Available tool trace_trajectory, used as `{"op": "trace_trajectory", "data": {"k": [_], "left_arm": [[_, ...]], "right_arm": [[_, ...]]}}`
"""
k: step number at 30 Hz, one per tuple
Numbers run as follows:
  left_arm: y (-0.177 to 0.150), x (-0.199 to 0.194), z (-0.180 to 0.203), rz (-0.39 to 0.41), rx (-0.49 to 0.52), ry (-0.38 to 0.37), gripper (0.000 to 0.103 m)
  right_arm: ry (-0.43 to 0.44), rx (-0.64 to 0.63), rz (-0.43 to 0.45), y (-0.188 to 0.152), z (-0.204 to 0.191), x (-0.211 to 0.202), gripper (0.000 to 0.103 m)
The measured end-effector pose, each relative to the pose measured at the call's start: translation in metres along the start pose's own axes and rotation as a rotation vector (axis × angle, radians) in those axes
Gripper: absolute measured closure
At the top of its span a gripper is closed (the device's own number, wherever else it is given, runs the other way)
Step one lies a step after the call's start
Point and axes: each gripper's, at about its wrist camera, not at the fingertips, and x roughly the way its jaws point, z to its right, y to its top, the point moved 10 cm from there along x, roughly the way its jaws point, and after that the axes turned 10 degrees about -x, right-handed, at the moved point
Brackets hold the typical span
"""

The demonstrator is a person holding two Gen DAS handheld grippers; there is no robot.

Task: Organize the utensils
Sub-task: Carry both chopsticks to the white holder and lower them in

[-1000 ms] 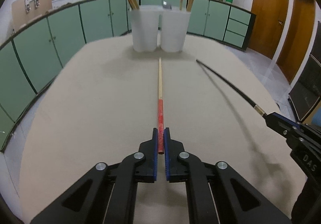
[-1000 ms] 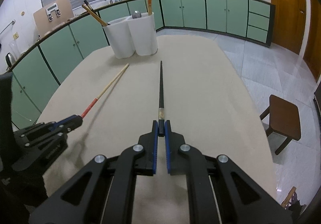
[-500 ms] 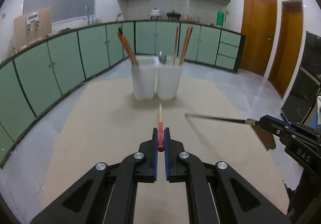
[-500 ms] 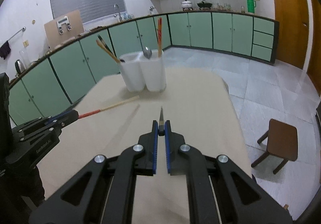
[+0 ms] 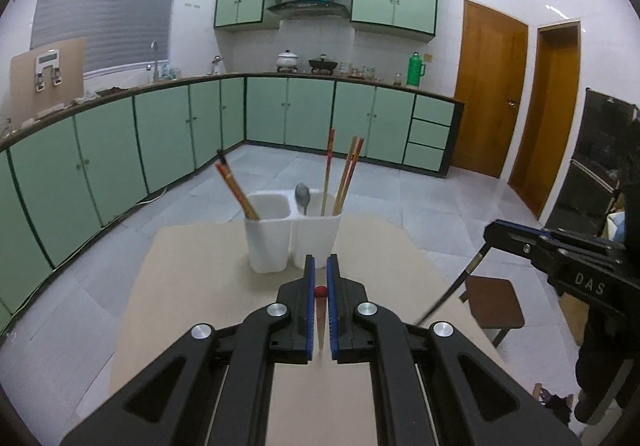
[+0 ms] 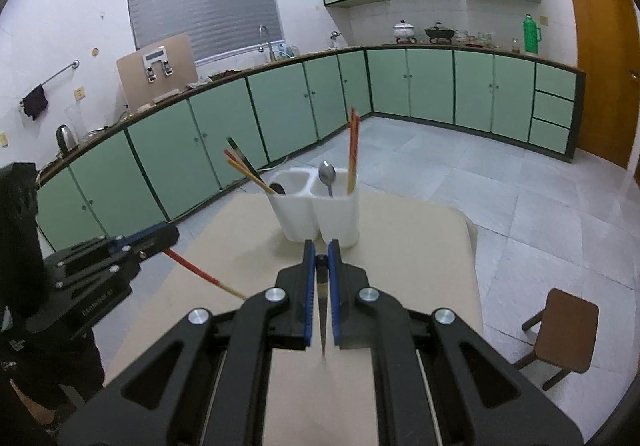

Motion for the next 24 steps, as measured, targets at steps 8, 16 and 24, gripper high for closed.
{"op": "trace_trajectory", "data": {"k": [8, 16, 24], "left_arm": [[0.029, -0.01, 0.013, 0.035, 0.042, -0.042, 0.097], [0.074, -0.024, 0.02, 0.128, 0.078, -0.039, 0.098], [0.128, -0.028, 0.021, 0.22, 0.085, -0.031, 0.097]], "right_arm": [[0.033, -0.027, 0.044, 0.045, -0.002, -0.016, 0.097], [0.014, -0.085, 0.106, 0.097, -0.003, -0.025, 0.097], [-0.033, -0.106, 0.168, 0.156, 0.01, -0.013, 0.097]]}}
